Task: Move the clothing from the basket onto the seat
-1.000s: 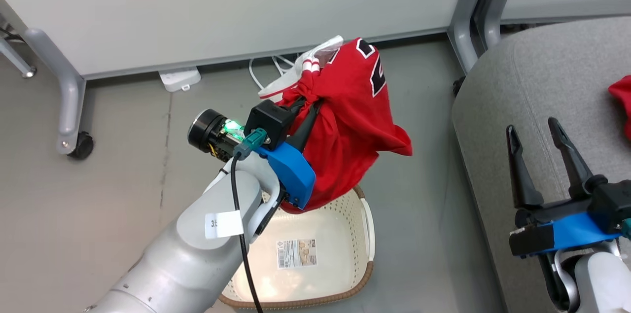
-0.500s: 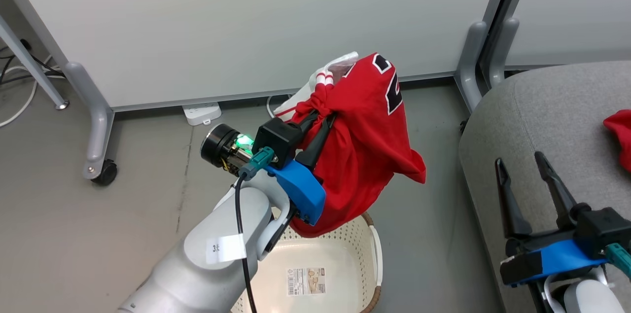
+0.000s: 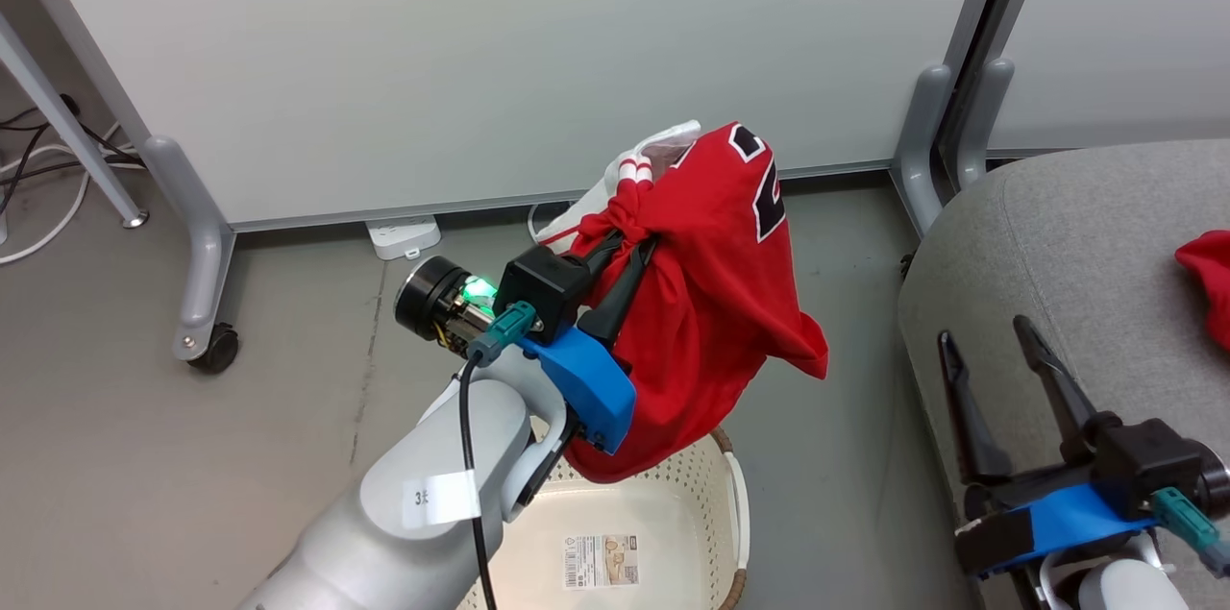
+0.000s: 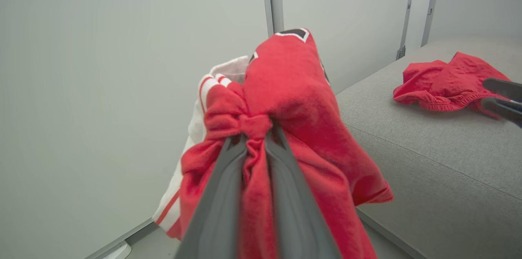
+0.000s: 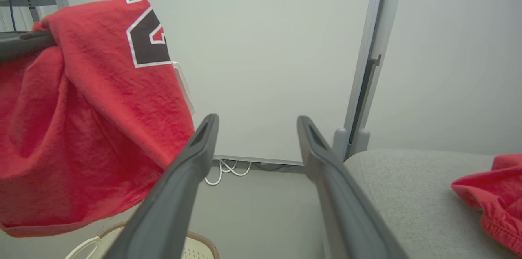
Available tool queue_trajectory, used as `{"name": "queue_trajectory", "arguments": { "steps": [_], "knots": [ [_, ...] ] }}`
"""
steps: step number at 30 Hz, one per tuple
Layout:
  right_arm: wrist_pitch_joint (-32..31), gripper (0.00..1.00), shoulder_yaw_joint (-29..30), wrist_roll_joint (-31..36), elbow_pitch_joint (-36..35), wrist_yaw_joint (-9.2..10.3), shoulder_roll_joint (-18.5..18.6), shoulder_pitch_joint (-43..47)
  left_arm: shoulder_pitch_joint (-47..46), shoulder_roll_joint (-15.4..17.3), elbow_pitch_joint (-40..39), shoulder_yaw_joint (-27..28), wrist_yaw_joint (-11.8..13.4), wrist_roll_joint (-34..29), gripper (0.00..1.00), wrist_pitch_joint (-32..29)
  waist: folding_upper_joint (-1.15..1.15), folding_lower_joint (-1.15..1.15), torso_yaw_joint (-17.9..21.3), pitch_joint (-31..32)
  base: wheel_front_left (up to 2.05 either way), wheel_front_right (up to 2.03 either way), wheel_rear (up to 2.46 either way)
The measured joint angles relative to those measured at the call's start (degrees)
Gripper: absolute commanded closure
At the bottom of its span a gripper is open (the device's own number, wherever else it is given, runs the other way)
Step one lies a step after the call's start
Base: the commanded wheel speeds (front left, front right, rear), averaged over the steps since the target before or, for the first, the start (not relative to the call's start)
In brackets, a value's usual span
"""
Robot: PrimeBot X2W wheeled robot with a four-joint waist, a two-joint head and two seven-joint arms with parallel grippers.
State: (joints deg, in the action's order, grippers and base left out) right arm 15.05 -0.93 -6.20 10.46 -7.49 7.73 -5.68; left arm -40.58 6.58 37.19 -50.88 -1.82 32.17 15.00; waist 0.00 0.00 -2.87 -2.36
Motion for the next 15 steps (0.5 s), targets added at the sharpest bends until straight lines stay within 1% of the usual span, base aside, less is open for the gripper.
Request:
{"name": "queue_trajectory", "arguments": {
  "steps": [4, 15],
  "knots": [
    [0.00, 0.00, -3.01, 0.00, -0.09, 0.00, 0.62, -0.79, 0.01, 0.02, -0.11, -0.01, 0.01, 0.00, 1.00, 0.00, 0.00, 0.00, -0.02, -0.13, 0.00, 0.00, 0.00],
    [0.00, 0.00, -15.19, -0.44, 1.22, 0.00, 2.89, -8.37, -0.04, -0.33, -0.51, -0.32, 0.01, -0.43, 1.00, 0.00, 0.00, 0.00, -0.46, -1.07, 0.00, 0.00, 0.00]
  ]
}}
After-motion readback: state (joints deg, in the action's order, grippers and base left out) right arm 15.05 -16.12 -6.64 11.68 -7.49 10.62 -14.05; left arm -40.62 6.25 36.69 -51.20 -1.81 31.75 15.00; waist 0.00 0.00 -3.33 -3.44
